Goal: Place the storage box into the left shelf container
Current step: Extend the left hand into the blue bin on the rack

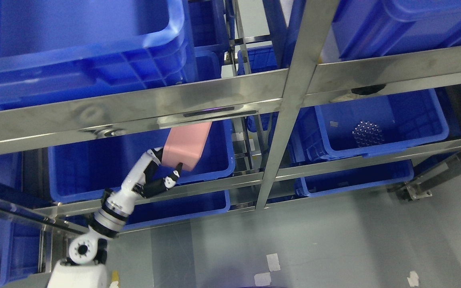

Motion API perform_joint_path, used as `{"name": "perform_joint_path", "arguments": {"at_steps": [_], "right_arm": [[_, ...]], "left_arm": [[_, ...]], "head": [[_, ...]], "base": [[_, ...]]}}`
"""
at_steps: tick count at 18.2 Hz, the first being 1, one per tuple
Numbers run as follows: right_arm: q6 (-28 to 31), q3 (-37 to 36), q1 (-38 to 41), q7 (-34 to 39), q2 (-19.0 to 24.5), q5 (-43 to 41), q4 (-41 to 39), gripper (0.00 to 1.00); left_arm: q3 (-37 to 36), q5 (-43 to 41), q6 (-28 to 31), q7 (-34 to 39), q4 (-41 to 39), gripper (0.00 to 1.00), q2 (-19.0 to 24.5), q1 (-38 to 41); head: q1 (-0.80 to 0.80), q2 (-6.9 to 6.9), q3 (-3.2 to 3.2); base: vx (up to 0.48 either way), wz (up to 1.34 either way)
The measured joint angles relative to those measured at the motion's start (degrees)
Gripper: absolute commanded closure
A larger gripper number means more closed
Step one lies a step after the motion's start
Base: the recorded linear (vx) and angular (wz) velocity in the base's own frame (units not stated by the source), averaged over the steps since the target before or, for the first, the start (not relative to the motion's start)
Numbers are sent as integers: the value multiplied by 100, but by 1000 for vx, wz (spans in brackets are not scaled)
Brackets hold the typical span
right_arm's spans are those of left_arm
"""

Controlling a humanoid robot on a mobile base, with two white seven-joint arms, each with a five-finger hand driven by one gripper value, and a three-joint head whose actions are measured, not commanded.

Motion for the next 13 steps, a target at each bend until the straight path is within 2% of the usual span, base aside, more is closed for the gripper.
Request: {"name": "perform_joint_path", "arguments": {"at_steps": [6,11,13], "right_arm": [[10,0,0,0,0,0,0,0],[10,0,0,1,0,0,0,0],[10,0,0,5,0,0,0,0]], "left_arm": [[332,-1362,66,-448,734,96,169,-1091],[527,-2885,-432,-738,1343,94,230,-1794],[596,-3419,-618,-788,1516,91,241,-1978]], "head": [[0,0,0],[0,0,0],[0,0,0]], "base": [[23,-92],[0,0],[0,0]]}}
